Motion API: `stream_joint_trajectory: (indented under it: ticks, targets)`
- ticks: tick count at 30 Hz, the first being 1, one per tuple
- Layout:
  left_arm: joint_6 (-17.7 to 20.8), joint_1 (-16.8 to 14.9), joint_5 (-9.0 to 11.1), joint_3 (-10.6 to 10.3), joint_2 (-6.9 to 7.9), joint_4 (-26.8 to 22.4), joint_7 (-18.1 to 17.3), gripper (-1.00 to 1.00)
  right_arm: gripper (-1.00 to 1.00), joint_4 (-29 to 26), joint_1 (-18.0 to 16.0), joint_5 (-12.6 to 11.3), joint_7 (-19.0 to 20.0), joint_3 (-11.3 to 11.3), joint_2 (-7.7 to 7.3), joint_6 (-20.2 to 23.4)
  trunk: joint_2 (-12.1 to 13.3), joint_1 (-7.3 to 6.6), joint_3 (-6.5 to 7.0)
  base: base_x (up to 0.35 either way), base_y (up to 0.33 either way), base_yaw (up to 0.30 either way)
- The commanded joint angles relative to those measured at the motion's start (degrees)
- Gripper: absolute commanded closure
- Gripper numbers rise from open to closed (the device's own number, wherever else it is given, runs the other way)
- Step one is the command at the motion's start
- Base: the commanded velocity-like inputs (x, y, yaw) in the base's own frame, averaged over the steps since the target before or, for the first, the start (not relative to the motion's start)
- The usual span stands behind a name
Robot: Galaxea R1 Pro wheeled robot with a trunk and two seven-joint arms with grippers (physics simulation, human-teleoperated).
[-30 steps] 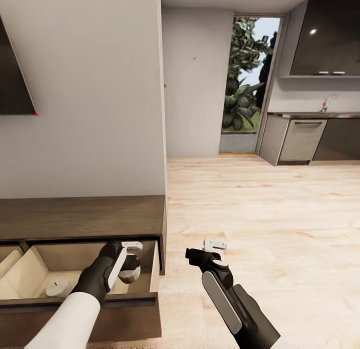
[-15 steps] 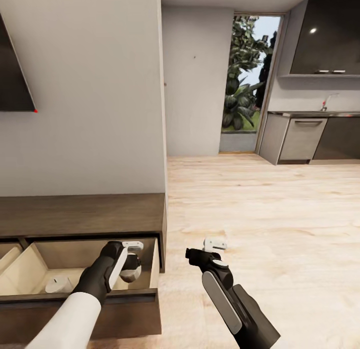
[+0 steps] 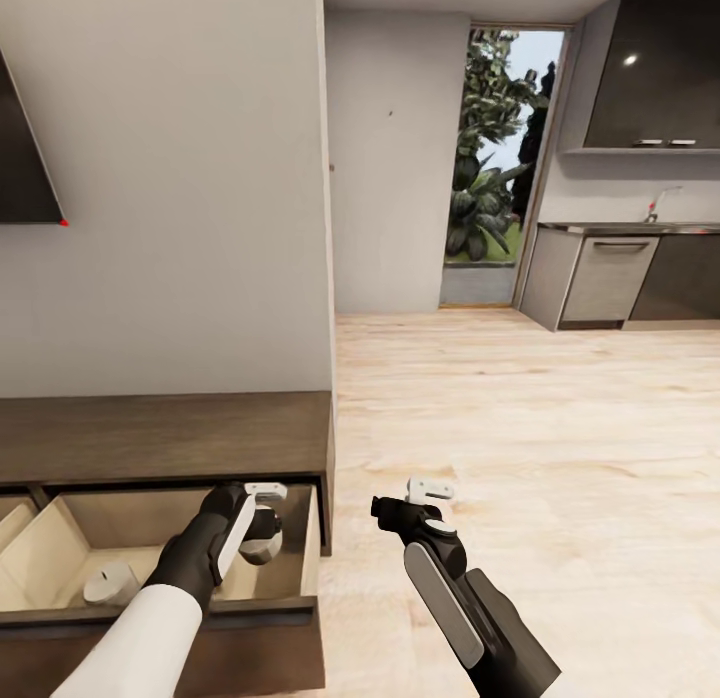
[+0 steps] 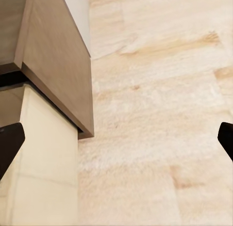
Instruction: Place each of the two pumpkins and all three candles from the living room inside a cabinet in the living room (use any cabinet), then make sure every cabinet is closed, and position the cauldron so it is next to a table in the living room.
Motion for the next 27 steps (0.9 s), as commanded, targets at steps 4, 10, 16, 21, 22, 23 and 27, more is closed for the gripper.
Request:
stream_joint_trajectory:
  ticks: [4,10,16,21,22,23,27]
  targets:
    - [-0.17,-0.03,0.36,0.02,-0.06,-0.05,0.38,1.0,-1.0,-0.07,-0.05,-0.44,-0.5,0.08,-0.01,0.12,-0.03,0.0,-0.06,0.031,0.019,0.0]
    - [-0.58,-0.03,0.34,0.02,-0.1,-0.05,0.39,1.0,-1.0,-0.07,-0.05,-0.44,-0.49,0.08,-0.01,0.12,-0.83,0.44,-0.42,0.002,0.001,0.0]
    - [-0.64,-0.02,0.36,0.02,-0.11,-0.04,0.39,1.0,-1.0,-0.07,-0.05,-0.44,-0.49,0.08,-0.01,0.12,-0.92,0.6,-1.75,0.0,0.0,0.0]
    - [-1.39,-0.01,0.42,-0.03,-0.11,0.02,0.39,1.0,-1.0,-0.09,-0.05,-0.44,-0.49,0.08,-0.01,0.12,-0.99,0.73,-2.85,0.0,0.0,0.0]
    - [-1.44,-0.01,0.43,-0.04,-0.11,0.03,0.39,1.0,-1.0,-0.08,-0.05,-0.44,-0.48,0.08,-0.01,0.12,-1.0,0.75,-3.08,0.0,0.0,0.0]
    - [-1.47,-0.01,0.43,-0.04,-0.11,0.03,0.39,1.0,-1.0,-0.08,-0.05,-0.44,-0.49,0.08,-0.01,0.12,-1.02,0.78,-3.3,0.0,0.0,0.0]
    - [-1.51,-0.01,0.43,-0.06,-0.11,0.04,0.39,1.0,-1.0,-0.07,-0.06,-0.44,-0.48,0.08,-0.01,0.12,-1.07,0.88,-4.18,0.0,0.0,0.0]
